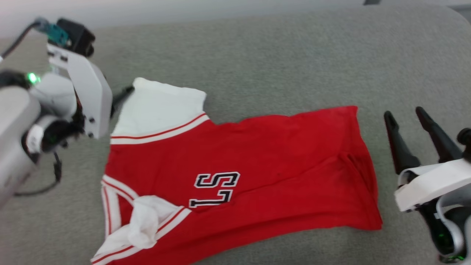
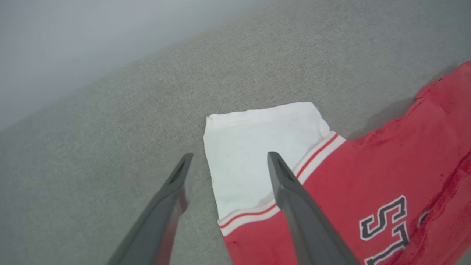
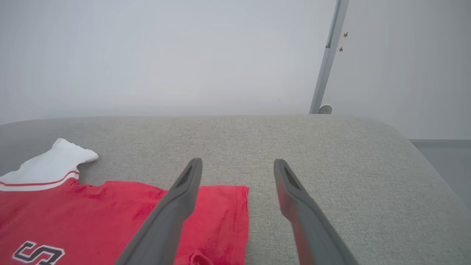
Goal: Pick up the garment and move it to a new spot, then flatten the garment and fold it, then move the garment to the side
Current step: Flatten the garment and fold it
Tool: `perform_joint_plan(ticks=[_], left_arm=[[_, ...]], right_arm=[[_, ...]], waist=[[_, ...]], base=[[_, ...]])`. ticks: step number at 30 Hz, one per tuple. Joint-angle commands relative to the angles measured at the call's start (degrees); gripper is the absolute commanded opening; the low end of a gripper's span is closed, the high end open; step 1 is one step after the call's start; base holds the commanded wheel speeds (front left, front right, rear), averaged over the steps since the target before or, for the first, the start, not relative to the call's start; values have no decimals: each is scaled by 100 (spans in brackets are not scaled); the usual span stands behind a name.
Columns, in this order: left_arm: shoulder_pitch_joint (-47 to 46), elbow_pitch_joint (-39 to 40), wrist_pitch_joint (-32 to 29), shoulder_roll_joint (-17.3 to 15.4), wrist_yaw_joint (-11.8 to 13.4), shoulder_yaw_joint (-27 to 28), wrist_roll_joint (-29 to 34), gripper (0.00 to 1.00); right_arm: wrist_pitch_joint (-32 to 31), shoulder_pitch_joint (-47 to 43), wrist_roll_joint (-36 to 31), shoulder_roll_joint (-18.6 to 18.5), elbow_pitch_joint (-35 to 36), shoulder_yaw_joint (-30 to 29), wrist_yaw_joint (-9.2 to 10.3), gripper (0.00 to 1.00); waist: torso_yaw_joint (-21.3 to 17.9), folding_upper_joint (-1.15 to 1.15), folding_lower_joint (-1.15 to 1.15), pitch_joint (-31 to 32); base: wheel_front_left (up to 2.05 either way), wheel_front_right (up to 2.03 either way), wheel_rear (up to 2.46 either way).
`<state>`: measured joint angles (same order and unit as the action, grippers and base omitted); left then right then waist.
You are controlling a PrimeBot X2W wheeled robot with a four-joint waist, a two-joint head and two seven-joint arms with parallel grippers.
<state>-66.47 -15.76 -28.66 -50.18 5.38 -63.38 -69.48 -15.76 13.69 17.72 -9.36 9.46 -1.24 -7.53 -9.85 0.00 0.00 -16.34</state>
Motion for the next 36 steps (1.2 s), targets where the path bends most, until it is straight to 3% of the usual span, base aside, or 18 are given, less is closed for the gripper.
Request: perform_joint_plan(ticks=[1, 11, 21, 23, 30, 36], left_arm=[[-171, -255, 96, 70, -147, -19, 181, 100], [-641, -1963, -144, 552, -761, -151, 291, 100], [-774, -3232, -777, 819, -943, -336, 221, 99], [-724, -3399, -953, 897, -971, -377, 171, 2], [-539, -3706, -1569, 1156, -1051, -438, -87, 0], [-713, -3741, -1535, 1288, -1105, -429, -71, 0]], right_arm=[[291, 83, -75, 68, -102, 85, 10, 100], [1257, 299, -286, 314, -522, 408, 10, 100], [1406, 470, -260, 417, -592, 478, 10, 100], [1323, 479, -256, 428, -576, 497, 10, 100], [596, 657, -204, 494, -404, 532, 10, 100], [-589, 1160, -123, 476, -594, 587, 10, 100]], waist=[[-308, 0, 0, -280], [-737, 0, 0, -664], [-960, 0, 0, -931], [-977, 0, 0, -961], [-940, 0, 0, -1029], [-827, 0, 0, -1095]], base=[[0, 0, 0], [0, 0, 0], [0, 0, 0], [0, 0, 0], [0, 0, 0], [0, 0, 0]])
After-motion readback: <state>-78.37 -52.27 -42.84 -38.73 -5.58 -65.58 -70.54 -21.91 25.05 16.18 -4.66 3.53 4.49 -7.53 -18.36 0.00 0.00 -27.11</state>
